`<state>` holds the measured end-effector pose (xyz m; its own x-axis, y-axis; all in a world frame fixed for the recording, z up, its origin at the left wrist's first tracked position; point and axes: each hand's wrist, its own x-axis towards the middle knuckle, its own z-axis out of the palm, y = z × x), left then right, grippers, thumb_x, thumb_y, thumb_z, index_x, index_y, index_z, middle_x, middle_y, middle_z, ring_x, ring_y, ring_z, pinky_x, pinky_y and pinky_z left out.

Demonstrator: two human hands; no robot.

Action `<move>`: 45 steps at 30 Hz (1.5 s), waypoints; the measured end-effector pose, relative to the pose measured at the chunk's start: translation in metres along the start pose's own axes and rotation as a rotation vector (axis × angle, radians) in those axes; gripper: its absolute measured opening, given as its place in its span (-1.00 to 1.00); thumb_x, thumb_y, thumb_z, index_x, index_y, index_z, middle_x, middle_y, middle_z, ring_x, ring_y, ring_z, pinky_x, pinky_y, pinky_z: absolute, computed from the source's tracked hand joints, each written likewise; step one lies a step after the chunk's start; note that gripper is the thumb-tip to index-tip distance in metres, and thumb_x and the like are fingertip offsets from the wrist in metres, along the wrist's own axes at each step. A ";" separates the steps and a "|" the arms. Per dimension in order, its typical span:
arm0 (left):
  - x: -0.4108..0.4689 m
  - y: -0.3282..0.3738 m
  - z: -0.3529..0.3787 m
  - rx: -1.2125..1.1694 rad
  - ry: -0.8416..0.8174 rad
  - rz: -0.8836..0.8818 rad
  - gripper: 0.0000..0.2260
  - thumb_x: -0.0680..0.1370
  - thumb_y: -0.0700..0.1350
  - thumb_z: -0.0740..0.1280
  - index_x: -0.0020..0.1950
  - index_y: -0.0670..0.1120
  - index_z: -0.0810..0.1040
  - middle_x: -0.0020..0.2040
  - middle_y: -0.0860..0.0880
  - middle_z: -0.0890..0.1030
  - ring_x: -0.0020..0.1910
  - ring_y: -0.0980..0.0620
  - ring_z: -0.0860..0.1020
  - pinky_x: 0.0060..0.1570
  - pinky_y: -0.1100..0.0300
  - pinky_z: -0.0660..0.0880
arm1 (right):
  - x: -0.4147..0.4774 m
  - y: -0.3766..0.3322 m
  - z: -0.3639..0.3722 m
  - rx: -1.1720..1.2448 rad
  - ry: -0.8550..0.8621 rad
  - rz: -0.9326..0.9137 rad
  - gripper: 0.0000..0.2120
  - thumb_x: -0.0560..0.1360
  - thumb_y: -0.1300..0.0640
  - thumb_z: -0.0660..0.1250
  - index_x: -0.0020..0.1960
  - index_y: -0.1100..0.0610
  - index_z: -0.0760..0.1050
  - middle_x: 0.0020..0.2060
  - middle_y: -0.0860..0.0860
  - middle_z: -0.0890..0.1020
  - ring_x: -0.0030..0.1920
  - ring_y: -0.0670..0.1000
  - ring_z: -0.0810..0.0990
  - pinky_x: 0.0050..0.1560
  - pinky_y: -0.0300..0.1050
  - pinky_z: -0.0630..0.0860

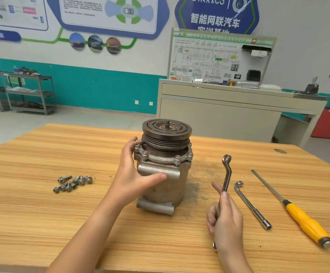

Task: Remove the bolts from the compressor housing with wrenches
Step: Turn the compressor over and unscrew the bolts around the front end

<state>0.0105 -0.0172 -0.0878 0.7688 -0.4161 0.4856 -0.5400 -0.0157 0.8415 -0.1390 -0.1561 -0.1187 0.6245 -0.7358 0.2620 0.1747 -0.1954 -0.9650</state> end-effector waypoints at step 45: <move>-0.008 -0.015 0.052 -0.213 0.298 0.057 -0.23 0.23 0.26 0.38 0.30 0.42 -0.01 0.43 0.21 0.15 0.42 0.36 0.11 0.28 0.53 0.10 | 0.159 -0.055 -0.023 -1.236 -0.085 -1.287 -0.82 0.24 0.47 0.48 -0.21 0.27 0.62 -0.35 0.12 0.66 -0.37 0.10 0.64 -0.37 0.00 0.59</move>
<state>-0.0057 -0.0607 -0.1165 0.8222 -0.1278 0.5546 -0.5257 0.2030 0.8261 -0.0663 -0.2776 -0.0244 0.6093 0.2817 0.7412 -0.0556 -0.9173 0.3943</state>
